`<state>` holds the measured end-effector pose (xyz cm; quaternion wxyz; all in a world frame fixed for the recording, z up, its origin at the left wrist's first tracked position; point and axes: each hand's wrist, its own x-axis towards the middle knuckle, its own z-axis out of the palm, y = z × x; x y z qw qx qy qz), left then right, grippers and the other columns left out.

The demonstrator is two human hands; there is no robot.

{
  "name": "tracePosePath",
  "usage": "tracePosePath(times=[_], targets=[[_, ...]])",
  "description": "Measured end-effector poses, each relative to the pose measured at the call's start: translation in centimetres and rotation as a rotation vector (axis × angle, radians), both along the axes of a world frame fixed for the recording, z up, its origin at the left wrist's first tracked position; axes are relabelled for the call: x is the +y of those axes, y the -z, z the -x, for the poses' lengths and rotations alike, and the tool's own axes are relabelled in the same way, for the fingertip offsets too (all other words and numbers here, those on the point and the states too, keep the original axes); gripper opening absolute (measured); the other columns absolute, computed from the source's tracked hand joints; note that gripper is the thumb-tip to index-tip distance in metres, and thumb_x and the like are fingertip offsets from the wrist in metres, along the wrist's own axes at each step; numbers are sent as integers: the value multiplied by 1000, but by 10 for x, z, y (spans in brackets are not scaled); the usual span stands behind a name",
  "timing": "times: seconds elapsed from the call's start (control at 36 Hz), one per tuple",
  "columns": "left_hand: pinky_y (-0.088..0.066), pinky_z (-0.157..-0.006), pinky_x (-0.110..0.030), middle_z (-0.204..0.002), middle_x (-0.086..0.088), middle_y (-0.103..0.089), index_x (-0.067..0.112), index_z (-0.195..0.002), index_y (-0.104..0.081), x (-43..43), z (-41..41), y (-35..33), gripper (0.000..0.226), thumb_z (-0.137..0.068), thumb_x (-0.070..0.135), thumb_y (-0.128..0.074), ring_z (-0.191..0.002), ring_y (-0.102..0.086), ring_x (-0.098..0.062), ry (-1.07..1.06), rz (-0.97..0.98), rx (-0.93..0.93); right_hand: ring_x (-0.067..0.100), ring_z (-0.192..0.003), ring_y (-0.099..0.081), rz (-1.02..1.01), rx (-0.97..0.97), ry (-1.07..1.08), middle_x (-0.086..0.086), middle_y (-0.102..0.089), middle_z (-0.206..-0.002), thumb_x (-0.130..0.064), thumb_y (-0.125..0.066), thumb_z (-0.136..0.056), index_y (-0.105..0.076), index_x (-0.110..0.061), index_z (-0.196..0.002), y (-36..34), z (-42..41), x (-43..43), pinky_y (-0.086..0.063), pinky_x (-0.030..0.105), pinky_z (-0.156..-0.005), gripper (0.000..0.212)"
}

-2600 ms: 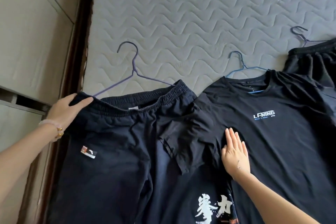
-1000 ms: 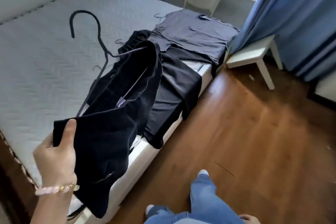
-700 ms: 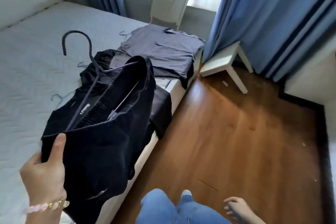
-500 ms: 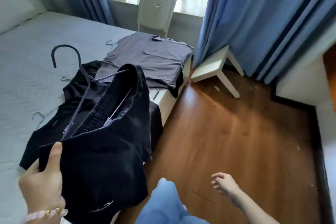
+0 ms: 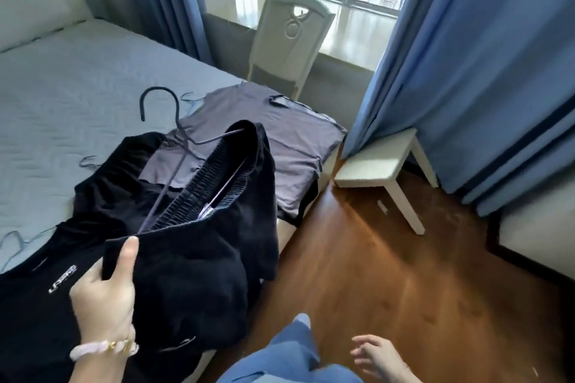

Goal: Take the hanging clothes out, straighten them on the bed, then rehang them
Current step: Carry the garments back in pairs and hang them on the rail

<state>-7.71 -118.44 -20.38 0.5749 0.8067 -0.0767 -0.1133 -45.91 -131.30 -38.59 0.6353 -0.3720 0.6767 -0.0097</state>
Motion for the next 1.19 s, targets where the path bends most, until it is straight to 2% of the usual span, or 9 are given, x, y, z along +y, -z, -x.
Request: tracePosePath(times=[0.06, 0.14, 0.44, 0.56, 0.67, 0.81, 0.89, 0.97, 1.19], targets=[[-30, -36, -10, -48, 5, -37, 3, -59, -43, -29, 4, -6, 55, -88, 44, -67, -43, -35, -6, -48, -7, -23, 24, -39, -56, 12, 14, 19, 20, -61, -52, 15, -35, -86, -62, 12, -79, 3, 3, -23, -47, 25, -46, 28], [-33, -40, -6, -30, 11, -35, 8, -52, -29, -68, 12, -33, 57, -92, 29, -64, -34, -38, -2, -75, -7, 1, 24, -39, -56, 55, 13, 54, 23, -61, -49, 19, -32, -86, -61, 17, -77, 6, 4, -61, -47, 18, -37, 30], [-39, -54, 2, -52, 13, -63, 20, -61, -57, -128, -10, -22, 33, -91, 30, -65, -52, -55, 12, -348, -66, -20, 22, -30, -52, -30, 33, -237, 20, -57, -46, 23, -34, -82, -59, 17, -73, -1, -91, -240, -44, 19, -33, 27], [-45, -71, -30, -50, 9, -58, 23, -63, -60, -144, -7, -27, 30, -90, 34, -66, -64, -51, -14, -517, -146, -3, 13, -26, -48, -2, 48, -431, 13, -56, -43, 18, -35, -83, -60, 13, -82, -5, -160, -308, -35, 14, -29, 26], [-46, -84, -41, -67, 2, -58, 11, -82, -67, -157, -13, -30, 29, -91, 38, -65, -80, -54, -25, -696, -211, 17, 5, -26, -43, 64, 34, -714, 5, -55, -42, 19, -39, -81, -62, 5, -78, -12, -234, -357, -32, 11, -32, 26], [-46, -62, -22, -59, -9, -46, -1, -76, -62, -163, -34, -32, 44, -92, 39, -62, -65, -42, -25, -870, -207, 40, 8, -36, -48, 126, 2, -962, 4, -56, -50, 13, -40, -83, -61, -3, -80, -19, -332, -398, -35, 16, -40, 26], [-41, -72, -30, -70, -12, -52, -3, -86, -64, -164, -50, -31, 38, -94, 35, -60, -77, -47, -25, -926, -187, 25, 10, -41, -54, 136, -12, -1051, 6, -60, -60, 8, -40, -86, -60, -6, -83, -18, -388, -408, -36, 17, -44, 25], [-38, -58, -18, -63, -5, -50, 4, -81, -61, -164, -68, -26, 33, -95, 34, -60, -78, -48, -25, -960, -188, 39, 2, -34, -52, 148, -31, -1108, 6, -60, -63, 7, -40, -87, -60, -9, -81, -22, -437, -405, -34, 13, -38, 26], [-37, -73, -31, -65, 1, -57, 24, -62, -56, -156, -131, 3, 34, -94, 34, -61, -62, -51, -11, -973, -176, 135, 2, -34, -53, 127, -60, -1145, -2, -63, -50, 7, -37, -89, -58, -8, -82, -19, -545, -381, -33, 10, -38, 27]])
